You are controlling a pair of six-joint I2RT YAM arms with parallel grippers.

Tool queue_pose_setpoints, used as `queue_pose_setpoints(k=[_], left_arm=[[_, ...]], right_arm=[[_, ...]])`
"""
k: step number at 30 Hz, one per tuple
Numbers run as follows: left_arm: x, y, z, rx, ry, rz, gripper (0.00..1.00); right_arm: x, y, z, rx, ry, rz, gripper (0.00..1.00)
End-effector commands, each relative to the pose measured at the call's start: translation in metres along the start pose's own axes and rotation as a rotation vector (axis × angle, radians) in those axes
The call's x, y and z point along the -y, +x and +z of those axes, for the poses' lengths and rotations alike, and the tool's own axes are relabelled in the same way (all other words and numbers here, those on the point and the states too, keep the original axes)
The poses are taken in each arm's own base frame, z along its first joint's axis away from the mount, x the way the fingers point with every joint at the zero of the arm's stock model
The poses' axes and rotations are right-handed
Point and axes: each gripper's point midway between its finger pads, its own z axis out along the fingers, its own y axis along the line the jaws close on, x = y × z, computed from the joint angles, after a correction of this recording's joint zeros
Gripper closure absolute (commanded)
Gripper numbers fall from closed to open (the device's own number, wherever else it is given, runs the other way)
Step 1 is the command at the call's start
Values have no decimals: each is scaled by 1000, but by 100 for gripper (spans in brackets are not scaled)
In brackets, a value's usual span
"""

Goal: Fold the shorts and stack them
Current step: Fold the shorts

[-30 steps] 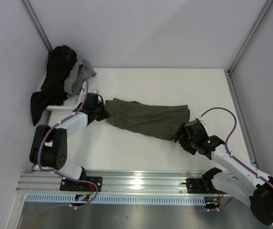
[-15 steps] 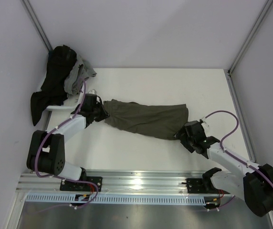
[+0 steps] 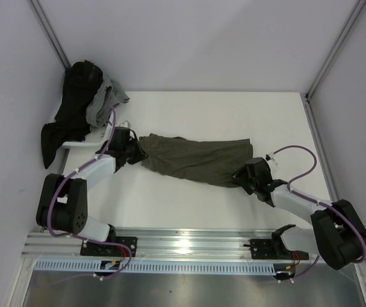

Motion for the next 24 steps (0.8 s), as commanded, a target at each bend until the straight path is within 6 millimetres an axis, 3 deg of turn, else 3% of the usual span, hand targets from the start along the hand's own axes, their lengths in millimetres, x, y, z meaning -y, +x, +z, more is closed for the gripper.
queue_pose_setpoints(k=[1, 7, 8, 9, 18, 24], left_arm=[[7, 2, 3, -4, 40, -21, 100], [6, 1, 3, -6, 42, -30, 100], [5, -1, 3, -5, 42, -32, 100], [3, -2, 3, -8, 42, -36, 100], [-23, -46, -1, 33, 7, -70, 100], [-19, -48, 8, 7, 28, -72, 100]], right_arm=[[25, 1, 10, 30, 76, 4, 44], [27, -6, 14, 37, 90, 2, 76], [31, -7, 13, 33, 105, 0, 94], [34, -11, 12, 35, 115, 2, 100], [54, -34, -14, 41, 164, -65, 100], [61, -23, -17, -40, 188, -175, 100]])
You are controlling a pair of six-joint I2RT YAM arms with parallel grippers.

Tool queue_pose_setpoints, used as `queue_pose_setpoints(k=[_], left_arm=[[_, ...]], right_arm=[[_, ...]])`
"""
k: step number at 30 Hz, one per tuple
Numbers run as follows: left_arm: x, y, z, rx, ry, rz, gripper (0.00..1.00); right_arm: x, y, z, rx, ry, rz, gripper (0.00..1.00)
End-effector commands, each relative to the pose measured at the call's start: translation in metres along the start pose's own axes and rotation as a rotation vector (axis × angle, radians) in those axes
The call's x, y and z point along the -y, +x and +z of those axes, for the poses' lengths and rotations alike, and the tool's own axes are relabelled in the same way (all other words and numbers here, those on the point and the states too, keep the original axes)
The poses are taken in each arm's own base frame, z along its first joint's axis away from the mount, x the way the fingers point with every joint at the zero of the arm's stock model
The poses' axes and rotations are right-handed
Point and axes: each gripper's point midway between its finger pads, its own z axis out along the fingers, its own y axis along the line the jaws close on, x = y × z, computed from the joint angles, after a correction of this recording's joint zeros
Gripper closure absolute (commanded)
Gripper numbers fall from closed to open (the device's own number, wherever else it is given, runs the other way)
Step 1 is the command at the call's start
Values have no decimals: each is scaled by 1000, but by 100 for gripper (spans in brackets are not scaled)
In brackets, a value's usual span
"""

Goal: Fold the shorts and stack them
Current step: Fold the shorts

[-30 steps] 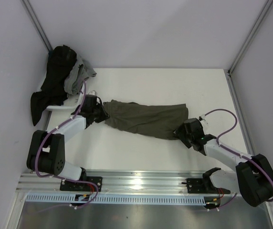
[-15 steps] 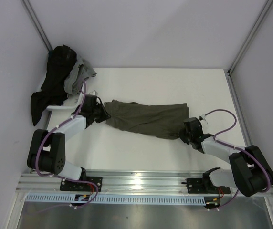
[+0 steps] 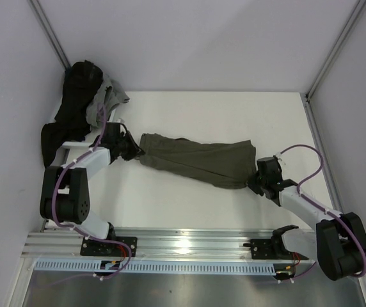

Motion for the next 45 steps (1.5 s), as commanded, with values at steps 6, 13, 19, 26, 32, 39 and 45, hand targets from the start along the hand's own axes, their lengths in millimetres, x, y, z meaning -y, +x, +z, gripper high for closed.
queue_pose_setpoints(k=[6, 13, 19, 26, 32, 39, 45], left_arm=[[-9, -16, 4, 41, -17, 27, 100], [-7, -6, 6, 16, -12, 28, 99], [2, 11, -1, 16, 3, 29, 100], [4, 42, -23, 38, -16, 5, 100], [-2, 59, -46, 57, -18, -9, 100], [-6, 86, -52, 23, -1, 3, 82], [-11, 88, -47, 7, -31, 10, 46]], right_arm=[[30, 1, -5, -23, 118, -115, 96], [18, -21, -20, 23, 106, -130, 54], [-25, -39, -43, 63, -15, -203, 52], [-106, -29, -54, 42, -227, -352, 51], [-173, -6, -42, -5, -408, -431, 52], [-214, 35, -5, -93, -492, -487, 58], [-242, 58, 7, -130, -582, -500, 84]])
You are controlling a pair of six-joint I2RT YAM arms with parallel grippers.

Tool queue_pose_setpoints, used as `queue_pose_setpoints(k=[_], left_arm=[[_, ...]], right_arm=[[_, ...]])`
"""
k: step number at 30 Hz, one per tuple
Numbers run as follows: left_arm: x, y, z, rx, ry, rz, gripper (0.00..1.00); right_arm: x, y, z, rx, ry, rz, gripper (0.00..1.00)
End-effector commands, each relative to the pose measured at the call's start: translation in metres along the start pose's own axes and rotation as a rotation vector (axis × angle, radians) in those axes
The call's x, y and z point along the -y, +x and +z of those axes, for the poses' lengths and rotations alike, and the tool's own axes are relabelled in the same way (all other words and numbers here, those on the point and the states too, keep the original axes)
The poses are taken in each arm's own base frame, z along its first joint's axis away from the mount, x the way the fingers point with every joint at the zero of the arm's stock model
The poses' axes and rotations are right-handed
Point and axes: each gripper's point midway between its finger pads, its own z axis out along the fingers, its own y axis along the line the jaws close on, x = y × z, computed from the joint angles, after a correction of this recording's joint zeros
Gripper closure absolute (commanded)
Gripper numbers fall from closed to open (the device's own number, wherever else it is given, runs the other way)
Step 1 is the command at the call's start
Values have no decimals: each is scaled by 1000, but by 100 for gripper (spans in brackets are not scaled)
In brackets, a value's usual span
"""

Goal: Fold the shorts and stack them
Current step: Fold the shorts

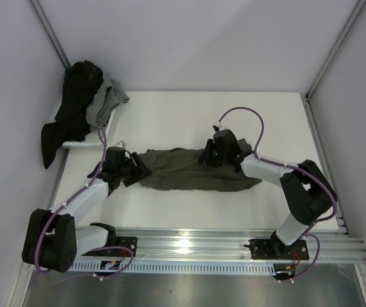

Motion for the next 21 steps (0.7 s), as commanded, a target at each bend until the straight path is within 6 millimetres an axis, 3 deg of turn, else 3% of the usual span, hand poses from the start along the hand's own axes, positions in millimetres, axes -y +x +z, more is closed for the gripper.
queue_pose_setpoints(k=[1, 2, 3, 12, 21], left_arm=[[2, -3, -1, 11, -4, -1, 27], [5, -6, -2, 23, 8, 6, 18], [5, -6, -3, 27, 9, 8, 1], [-9, -12, -1, 53, 0, -16, 1], [-12, -17, 26, 54, 62, -74, 1]], right_arm=[[-36, -21, 15, 57, -125, -20, 89], [-40, -23, 17, 60, -144, -19, 93], [-39, -20, 24, 55, -142, -10, 100], [-24, -11, 57, 16, -96, 1, 100], [-3, 5, 75, -36, -58, 13, 100]])
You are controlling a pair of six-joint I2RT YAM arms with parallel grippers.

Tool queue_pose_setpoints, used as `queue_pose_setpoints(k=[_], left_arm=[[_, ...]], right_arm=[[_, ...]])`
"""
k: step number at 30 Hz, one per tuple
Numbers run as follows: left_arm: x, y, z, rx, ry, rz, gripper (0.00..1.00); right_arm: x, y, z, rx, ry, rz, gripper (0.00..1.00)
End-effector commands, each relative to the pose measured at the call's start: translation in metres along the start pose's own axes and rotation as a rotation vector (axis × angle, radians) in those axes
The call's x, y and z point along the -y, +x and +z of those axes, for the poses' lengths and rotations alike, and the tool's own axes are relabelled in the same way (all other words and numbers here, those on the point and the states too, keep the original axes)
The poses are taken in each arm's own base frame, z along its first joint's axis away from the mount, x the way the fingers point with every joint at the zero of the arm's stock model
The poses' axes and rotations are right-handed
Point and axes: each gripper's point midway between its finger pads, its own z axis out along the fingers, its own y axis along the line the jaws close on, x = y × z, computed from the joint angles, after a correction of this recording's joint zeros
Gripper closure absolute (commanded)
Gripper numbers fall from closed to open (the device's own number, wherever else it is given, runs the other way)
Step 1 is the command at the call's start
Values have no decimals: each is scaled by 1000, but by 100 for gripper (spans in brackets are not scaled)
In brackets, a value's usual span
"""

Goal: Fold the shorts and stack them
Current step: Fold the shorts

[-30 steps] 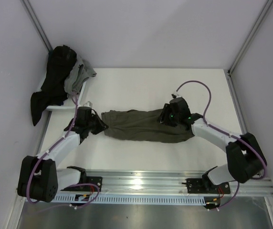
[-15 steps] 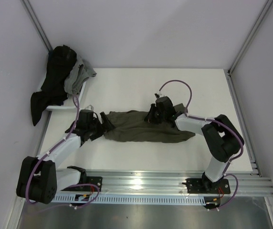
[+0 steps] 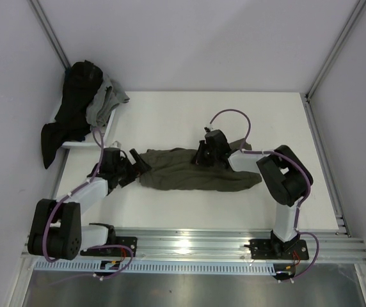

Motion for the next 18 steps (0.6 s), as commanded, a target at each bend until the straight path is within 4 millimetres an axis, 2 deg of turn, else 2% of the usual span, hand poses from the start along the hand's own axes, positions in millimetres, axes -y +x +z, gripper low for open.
queue_pose_setpoints(k=[1, 7, 13, 16, 17, 18], left_arm=[[13, -9, 11, 36, 83, -8, 1], [20, -9, 28, 29, 140, -21, 1], [20, 6, 41, -4, 203, -38, 1], [23, 9, 42, 3, 240, -39, 14], [26, 7, 43, 13, 257, -39, 25], [26, 9, 43, 7, 268, -41, 31]], right_arm=[[-3, -8, 7, 18, -16, -8, 100], [-2, -3, 7, 6, -26, -12, 100], [-3, -2, 9, -3, -28, -9, 100], [-4, -2, 10, -4, -29, -9, 100], [-4, -2, 10, -5, -31, -9, 100], [-4, -2, 10, -3, -34, -8, 100]])
